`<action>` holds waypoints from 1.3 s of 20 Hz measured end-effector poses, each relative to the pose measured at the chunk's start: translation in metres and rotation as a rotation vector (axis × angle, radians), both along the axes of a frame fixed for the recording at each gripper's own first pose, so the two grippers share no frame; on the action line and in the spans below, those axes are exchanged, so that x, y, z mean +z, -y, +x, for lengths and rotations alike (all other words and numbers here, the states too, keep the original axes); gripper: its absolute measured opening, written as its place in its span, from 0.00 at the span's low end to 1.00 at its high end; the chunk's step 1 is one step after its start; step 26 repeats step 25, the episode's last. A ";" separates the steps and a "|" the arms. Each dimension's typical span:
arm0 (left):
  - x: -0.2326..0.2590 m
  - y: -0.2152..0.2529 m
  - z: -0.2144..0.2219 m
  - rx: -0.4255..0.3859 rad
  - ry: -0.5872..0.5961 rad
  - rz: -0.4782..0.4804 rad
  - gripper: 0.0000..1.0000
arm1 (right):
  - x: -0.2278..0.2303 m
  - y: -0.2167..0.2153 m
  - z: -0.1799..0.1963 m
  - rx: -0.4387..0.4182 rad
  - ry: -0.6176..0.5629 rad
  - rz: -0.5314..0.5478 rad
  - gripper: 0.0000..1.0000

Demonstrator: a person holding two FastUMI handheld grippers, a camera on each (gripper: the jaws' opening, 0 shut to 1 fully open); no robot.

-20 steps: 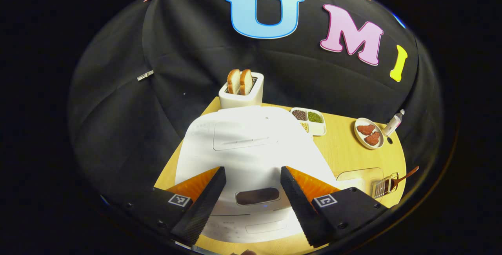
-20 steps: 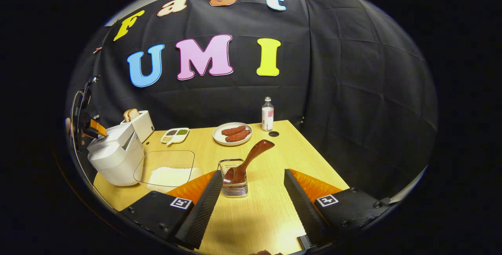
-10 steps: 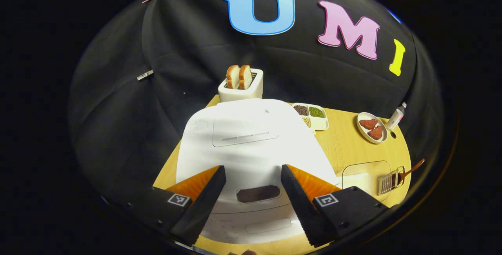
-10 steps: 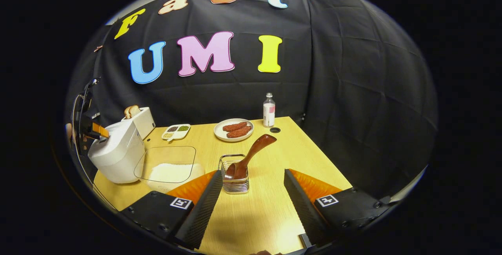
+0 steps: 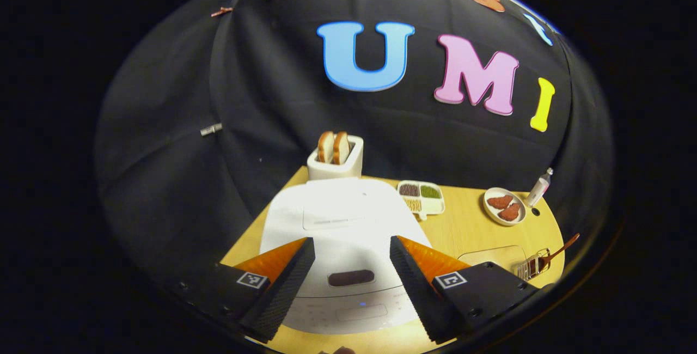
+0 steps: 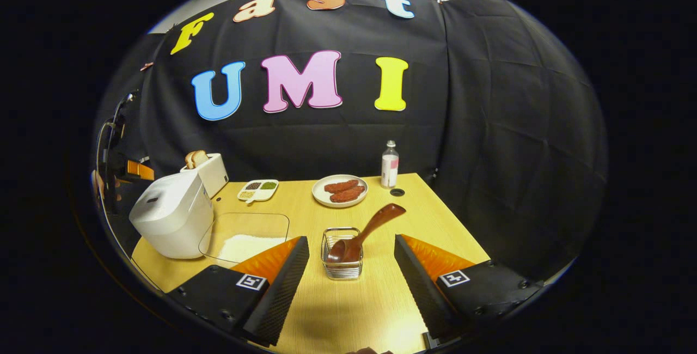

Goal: Close the left gripper, press the button to open the rice cooker; take a wooden spoon from the chopstick holder with the right hand, scoop a spoonful of rice and pour it into the rice cooker, then put the wooden spoon back into the chopstick holder.

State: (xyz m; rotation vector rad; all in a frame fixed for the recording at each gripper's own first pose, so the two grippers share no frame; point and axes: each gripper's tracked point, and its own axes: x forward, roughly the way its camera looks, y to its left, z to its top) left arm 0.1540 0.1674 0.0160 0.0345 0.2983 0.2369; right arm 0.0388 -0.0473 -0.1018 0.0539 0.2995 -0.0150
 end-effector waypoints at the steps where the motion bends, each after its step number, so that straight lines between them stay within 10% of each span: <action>1: 0.015 0.007 -0.008 -0.010 0.045 0.026 0.96 | 0.011 -0.004 0.005 0.002 0.021 0.009 0.99; 11: 0.063 0.117 -0.117 -0.138 0.289 0.020 0.96 | 0.109 0.002 0.034 -0.002 0.215 0.023 0.99; 26: 0.047 0.184 -0.144 -0.274 0.279 -0.071 0.95 | 0.096 0.001 0.000 -0.011 0.208 -0.018 0.99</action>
